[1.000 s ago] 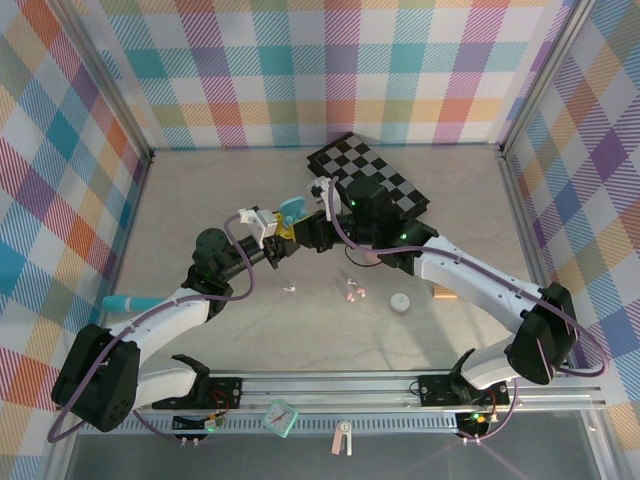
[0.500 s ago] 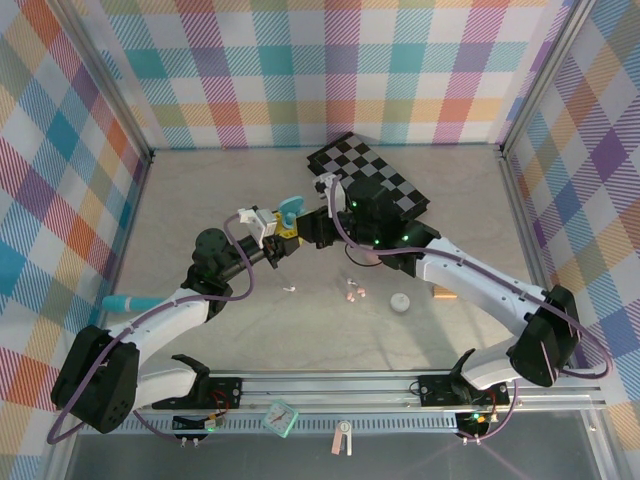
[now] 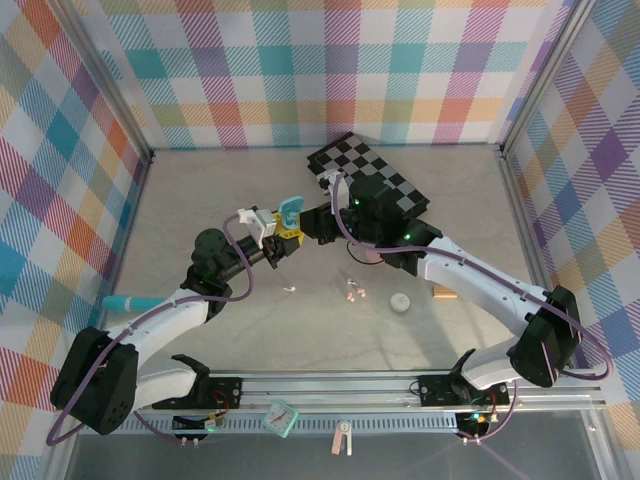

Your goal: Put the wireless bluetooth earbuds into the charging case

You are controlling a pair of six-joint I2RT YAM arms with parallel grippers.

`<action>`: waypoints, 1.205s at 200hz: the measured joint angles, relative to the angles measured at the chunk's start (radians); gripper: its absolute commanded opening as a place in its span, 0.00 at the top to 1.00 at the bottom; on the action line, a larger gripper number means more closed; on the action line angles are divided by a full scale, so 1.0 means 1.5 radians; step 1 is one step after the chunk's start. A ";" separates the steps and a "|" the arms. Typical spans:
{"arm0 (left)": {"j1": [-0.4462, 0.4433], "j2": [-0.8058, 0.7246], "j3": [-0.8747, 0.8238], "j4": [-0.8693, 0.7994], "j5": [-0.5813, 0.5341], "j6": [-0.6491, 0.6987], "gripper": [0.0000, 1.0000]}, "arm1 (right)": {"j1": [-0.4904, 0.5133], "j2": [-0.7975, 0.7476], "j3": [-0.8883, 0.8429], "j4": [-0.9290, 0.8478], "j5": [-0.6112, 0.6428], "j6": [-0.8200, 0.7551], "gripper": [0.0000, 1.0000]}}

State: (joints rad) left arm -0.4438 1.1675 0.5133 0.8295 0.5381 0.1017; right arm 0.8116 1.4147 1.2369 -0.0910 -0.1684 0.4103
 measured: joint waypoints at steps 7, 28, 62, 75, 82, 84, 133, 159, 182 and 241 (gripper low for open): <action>0.000 0.000 0.000 0.000 0.000 0.000 0.68 | 0.000 0.000 0.000 0.000 0.000 0.000 0.79; 0.000 0.000 0.000 0.003 0.002 0.000 0.68 | 0.000 0.002 0.008 -0.004 -0.003 0.000 0.78; 0.000 0.000 0.000 0.009 0.002 0.000 0.68 | 0.000 0.015 0.033 -0.005 -0.006 0.000 0.77; 0.000 0.000 0.000 0.009 0.001 0.000 0.68 | 0.000 0.018 0.037 -0.006 -0.010 0.000 0.76; 0.000 0.000 0.000 0.009 0.001 0.000 0.68 | 0.000 0.018 0.038 -0.006 -0.011 0.000 0.76; 0.000 0.000 0.000 0.009 0.000 0.000 0.68 | 0.000 0.018 0.038 -0.007 -0.011 0.000 0.75; 0.000 0.001 0.000 0.008 -0.029 0.013 0.68 | 0.000 0.016 0.039 -0.017 -0.024 0.001 0.67; 0.000 0.008 0.000 0.010 -0.056 0.026 0.68 | 0.000 0.009 0.039 -0.017 -0.027 0.019 0.57; 0.000 0.020 -0.001 0.016 -0.078 0.044 0.68 | 0.000 0.001 0.039 -0.015 -0.016 0.055 0.54; 0.000 0.048 -0.001 0.045 -0.110 0.073 0.68 | 0.000 0.006 0.043 -0.038 0.038 0.223 0.55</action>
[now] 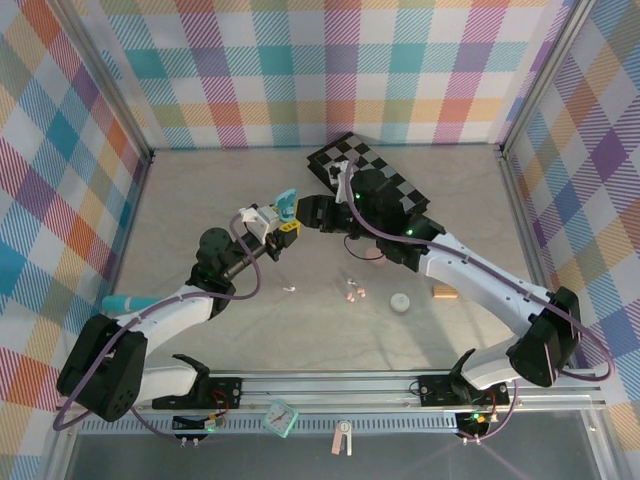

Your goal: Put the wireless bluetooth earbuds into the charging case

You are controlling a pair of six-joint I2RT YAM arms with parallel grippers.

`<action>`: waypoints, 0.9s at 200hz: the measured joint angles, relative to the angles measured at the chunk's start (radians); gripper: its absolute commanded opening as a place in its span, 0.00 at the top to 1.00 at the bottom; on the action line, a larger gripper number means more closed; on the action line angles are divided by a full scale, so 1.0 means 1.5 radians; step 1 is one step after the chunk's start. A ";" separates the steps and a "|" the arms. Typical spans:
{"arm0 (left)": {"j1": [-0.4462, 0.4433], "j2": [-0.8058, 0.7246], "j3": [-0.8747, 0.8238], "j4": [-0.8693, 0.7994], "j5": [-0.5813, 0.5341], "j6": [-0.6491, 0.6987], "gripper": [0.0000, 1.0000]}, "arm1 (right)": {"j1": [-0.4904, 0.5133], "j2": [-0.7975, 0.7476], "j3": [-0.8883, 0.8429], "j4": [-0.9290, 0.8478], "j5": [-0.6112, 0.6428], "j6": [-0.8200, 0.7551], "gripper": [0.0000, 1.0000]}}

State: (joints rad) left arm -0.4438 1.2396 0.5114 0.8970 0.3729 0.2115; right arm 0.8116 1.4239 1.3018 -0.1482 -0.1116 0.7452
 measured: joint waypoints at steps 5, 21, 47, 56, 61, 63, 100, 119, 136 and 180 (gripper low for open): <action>0.000 0.002 0.000 0.002 -0.001 0.002 0.68 | 0.000 0.004 0.002 -0.003 0.000 0.011 0.55; 0.000 0.008 0.000 0.014 -0.001 0.008 0.68 | 0.000 0.019 0.009 -0.009 -0.001 0.045 0.55; 0.000 0.017 0.000 0.025 -0.001 0.013 0.68 | 0.000 0.042 0.017 -0.018 -0.004 0.086 0.56; 0.000 0.020 0.000 0.030 -0.001 0.015 0.68 | 0.000 0.050 0.022 -0.022 -0.006 0.093 0.57; 0.000 0.021 0.000 0.031 -0.001 0.016 0.68 | 0.000 0.055 0.025 -0.023 -0.008 0.097 0.57; 0.000 0.021 0.000 0.032 -0.001 0.017 0.68 | 0.000 0.056 0.025 -0.023 -0.008 0.098 0.57; 0.000 0.021 0.000 0.033 -0.010 0.028 0.68 | 0.000 0.069 0.047 -0.033 -0.014 0.115 0.60; 0.000 0.021 0.000 0.033 -0.011 0.030 0.68 | 0.000 0.075 0.057 -0.034 -0.021 0.120 0.62; 0.000 0.021 0.000 0.033 -0.011 0.030 0.68 | 0.000 0.080 0.060 -0.035 -0.024 0.122 0.62; 0.000 0.032 0.000 0.033 -0.013 0.032 0.68 | 0.000 0.084 0.066 -0.044 -0.034 0.121 0.67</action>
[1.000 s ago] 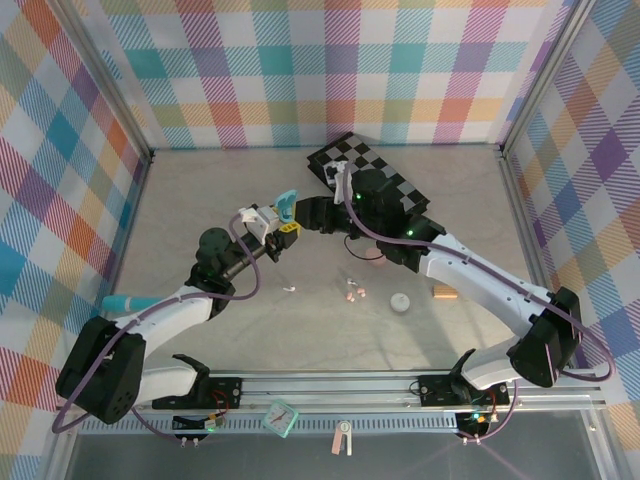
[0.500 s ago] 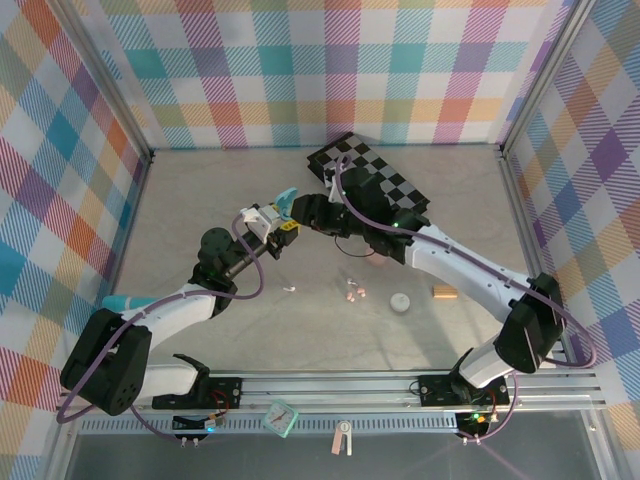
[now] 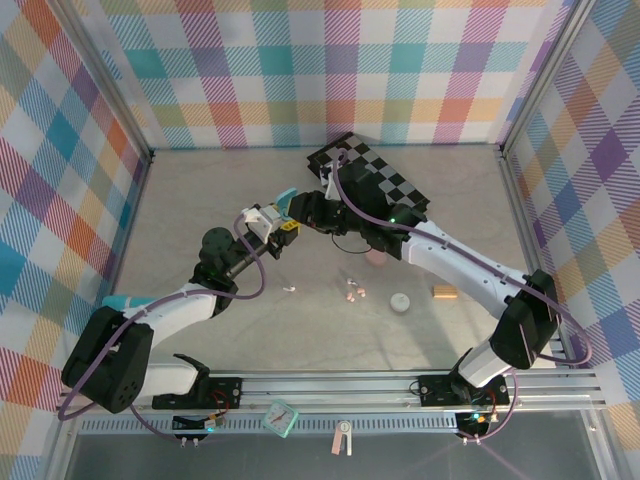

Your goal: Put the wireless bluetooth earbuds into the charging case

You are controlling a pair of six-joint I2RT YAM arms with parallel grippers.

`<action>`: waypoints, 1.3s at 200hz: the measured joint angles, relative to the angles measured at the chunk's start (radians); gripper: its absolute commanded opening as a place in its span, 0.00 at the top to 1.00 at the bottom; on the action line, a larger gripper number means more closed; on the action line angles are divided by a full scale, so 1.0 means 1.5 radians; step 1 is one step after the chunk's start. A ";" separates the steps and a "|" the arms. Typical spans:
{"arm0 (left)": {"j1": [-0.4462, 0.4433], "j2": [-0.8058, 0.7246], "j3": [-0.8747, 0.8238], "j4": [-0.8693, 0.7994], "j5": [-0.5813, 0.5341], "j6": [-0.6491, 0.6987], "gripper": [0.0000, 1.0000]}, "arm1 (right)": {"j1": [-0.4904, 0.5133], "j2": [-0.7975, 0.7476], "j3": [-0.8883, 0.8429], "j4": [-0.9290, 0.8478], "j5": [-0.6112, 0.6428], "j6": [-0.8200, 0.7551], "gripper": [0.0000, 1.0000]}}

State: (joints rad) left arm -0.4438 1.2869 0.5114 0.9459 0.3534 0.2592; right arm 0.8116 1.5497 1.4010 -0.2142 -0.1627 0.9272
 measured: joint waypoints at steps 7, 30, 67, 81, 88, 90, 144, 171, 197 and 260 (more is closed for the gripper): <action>0.000 0.002 0.000 0.000 0.000 0.000 0.68 | 0.000 0.002 0.002 -0.001 -0.003 0.000 0.67; 0.000 0.008 0.000 0.000 0.000 0.000 0.68 | 0.000 0.013 0.011 -0.004 -0.007 0.000 0.67; 0.000 0.008 0.000 -0.001 -0.007 0.000 0.68 | -0.001 0.027 0.024 -0.012 -0.007 0.000 0.67; 0.000 0.008 0.000 -0.002 -0.008 0.000 0.68 | -0.001 0.030 0.028 -0.016 -0.006 0.000 0.67; 0.000 0.008 0.000 -0.002 -0.010 0.000 0.68 | -0.001 0.031 0.029 -0.017 -0.006 0.000 0.67; 0.000 0.008 0.000 -0.002 -0.010 0.000 0.68 | -0.001 0.031 0.030 -0.018 -0.006 0.000 0.67; 0.000 0.008 0.000 -0.007 -0.017 0.000 0.68 | -0.001 0.055 0.054 -0.029 -0.006 -0.002 0.68; 0.000 0.008 0.000 -0.015 -0.017 0.000 0.68 | -0.001 0.064 0.064 -0.040 -0.004 -0.008 0.73; 0.000 0.003 0.000 -0.023 -0.018 0.000 0.68 | -0.001 0.072 0.079 -0.060 -0.001 -0.017 0.79; 0.000 -0.004 0.000 -0.036 -0.010 0.004 0.68 | -0.007 0.075 0.103 -0.107 0.003 -0.035 0.82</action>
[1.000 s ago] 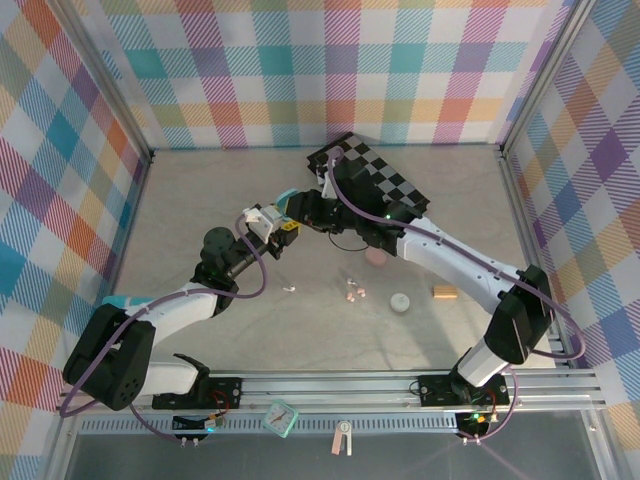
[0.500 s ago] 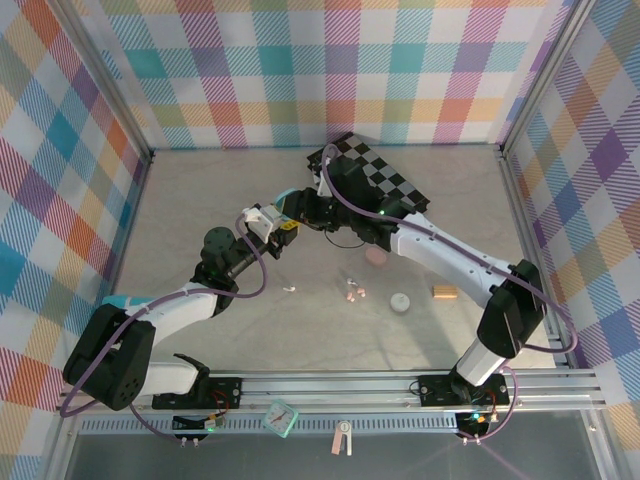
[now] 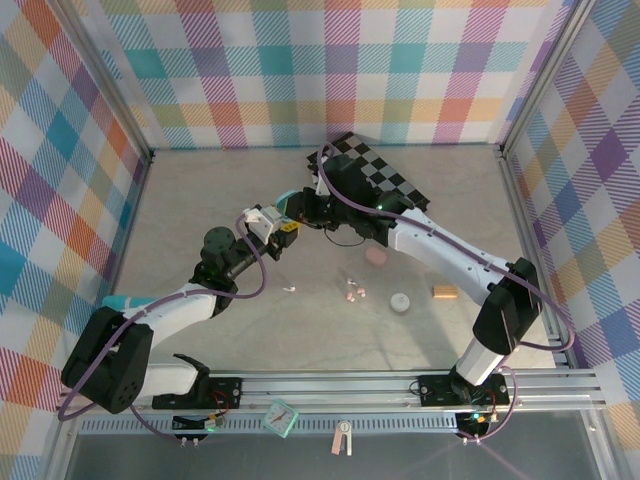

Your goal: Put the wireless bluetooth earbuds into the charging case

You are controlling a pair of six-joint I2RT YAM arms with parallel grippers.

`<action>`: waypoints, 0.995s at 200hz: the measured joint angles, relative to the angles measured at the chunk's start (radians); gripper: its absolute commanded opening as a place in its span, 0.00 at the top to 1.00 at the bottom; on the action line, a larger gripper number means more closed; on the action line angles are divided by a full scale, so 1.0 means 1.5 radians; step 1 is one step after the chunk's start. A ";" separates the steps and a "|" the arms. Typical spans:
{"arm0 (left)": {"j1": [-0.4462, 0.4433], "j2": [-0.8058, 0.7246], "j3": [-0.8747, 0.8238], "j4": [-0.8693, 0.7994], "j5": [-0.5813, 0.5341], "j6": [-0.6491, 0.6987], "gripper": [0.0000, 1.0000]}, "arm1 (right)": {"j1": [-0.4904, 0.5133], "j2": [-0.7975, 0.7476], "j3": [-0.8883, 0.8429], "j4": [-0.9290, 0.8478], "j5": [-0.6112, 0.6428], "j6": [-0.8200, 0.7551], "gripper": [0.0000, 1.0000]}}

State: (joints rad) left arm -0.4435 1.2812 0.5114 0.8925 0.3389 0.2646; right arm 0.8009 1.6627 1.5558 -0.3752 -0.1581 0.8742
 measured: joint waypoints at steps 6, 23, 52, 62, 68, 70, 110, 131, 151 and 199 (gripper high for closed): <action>0.000 0.000 0.000 0.000 0.001 0.002 0.68 | -0.001 0.000 0.002 -0.006 0.000 -0.002 0.82; 0.000 -0.002 0.000 -0.002 0.003 0.012 0.67 | -0.003 0.000 0.005 -0.016 -0.005 -0.012 0.82; 0.000 -0.002 0.000 -0.008 0.008 0.035 0.68 | -0.009 0.000 0.007 -0.029 -0.021 -0.020 0.82; 0.000 -0.003 0.000 -0.013 0.013 0.043 0.68 | -0.012 0.000 0.009 -0.036 -0.031 -0.024 0.82; 0.000 -0.004 0.000 -0.017 0.016 0.047 0.68 | -0.015 0.000 0.012 -0.043 -0.036 -0.026 0.82; 0.000 -0.004 0.000 -0.017 0.017 0.048 0.68 | -0.016 0.000 0.013 -0.045 -0.038 -0.027 0.82; 0.000 -0.009 0.000 -0.018 0.025 0.070 0.68 | -0.020 0.003 0.032 -0.078 -0.066 -0.034 0.82; 0.000 -0.011 0.000 -0.020 0.025 0.081 0.68 | -0.023 0.004 0.042 -0.099 -0.074 -0.038 0.82; 0.000 -0.011 0.000 -0.020 0.025 0.087 0.68 | -0.024 0.008 0.051 -0.115 -0.084 -0.043 0.82; 0.000 -0.016 0.000 -0.036 0.033 0.102 0.68 | -0.028 0.025 0.068 -0.131 -0.111 -0.047 0.82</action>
State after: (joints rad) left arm -0.4438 1.2572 0.5114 0.8391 0.3885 0.4183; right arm 0.7582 1.7008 1.6585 -0.5716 -0.3252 0.8032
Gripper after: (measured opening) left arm 0.359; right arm 0.181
